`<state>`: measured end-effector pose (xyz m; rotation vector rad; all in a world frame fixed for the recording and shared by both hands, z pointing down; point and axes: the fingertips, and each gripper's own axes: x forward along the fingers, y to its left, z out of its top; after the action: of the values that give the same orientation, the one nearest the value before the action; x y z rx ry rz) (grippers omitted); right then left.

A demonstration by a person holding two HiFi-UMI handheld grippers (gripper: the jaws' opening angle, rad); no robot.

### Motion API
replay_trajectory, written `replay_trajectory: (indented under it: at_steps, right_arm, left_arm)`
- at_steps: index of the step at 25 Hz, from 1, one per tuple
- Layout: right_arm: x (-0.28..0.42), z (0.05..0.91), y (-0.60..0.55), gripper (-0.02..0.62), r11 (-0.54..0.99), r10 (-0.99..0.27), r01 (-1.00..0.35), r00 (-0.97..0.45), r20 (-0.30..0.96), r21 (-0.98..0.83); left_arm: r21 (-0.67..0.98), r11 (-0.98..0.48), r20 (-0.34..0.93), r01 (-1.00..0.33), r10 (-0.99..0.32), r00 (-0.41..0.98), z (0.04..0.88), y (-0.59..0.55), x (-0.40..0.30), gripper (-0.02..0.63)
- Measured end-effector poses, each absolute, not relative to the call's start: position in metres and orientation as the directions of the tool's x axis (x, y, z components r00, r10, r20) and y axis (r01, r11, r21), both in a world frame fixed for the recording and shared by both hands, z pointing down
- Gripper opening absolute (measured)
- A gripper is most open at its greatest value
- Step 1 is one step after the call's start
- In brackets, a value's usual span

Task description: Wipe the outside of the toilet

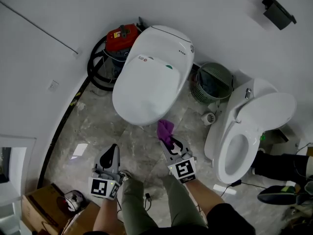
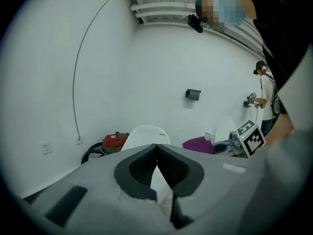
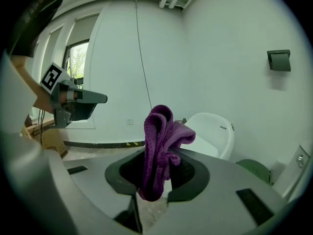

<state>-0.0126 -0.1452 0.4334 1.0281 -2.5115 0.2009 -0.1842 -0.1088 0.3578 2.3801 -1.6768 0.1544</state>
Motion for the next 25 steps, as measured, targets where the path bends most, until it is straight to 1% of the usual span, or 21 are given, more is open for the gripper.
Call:
replay_trajectory:
  at_steps: [8, 16, 21, 25]
  right_arm:
    - [-0.019, 0.557, -0.157, 0.105, 0.734, -0.648, -0.671, -0.647, 0.402, 0.104]
    - [-0.038, 0.651, -0.154, 0.105, 0.761, -0.649, -0.604, -0.699, 0.301, 0.236]
    - [-0.053, 0.689, -0.150, 0.106, 0.783, -0.619, -0.561, -0.744, 0.249, 0.269]
    - [-0.065, 0.710, -0.146, 0.106, 0.805, -0.588, -0.536, -0.781, 0.213, 0.256]
  left_arm:
    - [0.074, -0.430, 0.170, -0.900, -0.883, 0.437, 0.480, -0.144, -0.173, 0.008]
    - [-0.014, -0.490, 0.124, -0.872, -0.866, 0.485, 0.595, -0.167, -0.187, 0.006]
    - [-0.091, -0.530, 0.155, -0.843, -0.844, 0.513, 0.640, -0.162, -0.193, 0.008]
    - [-0.160, -0.526, 0.176, -0.835, -0.848, 0.500, 0.653, -0.148, -0.199, 0.008]
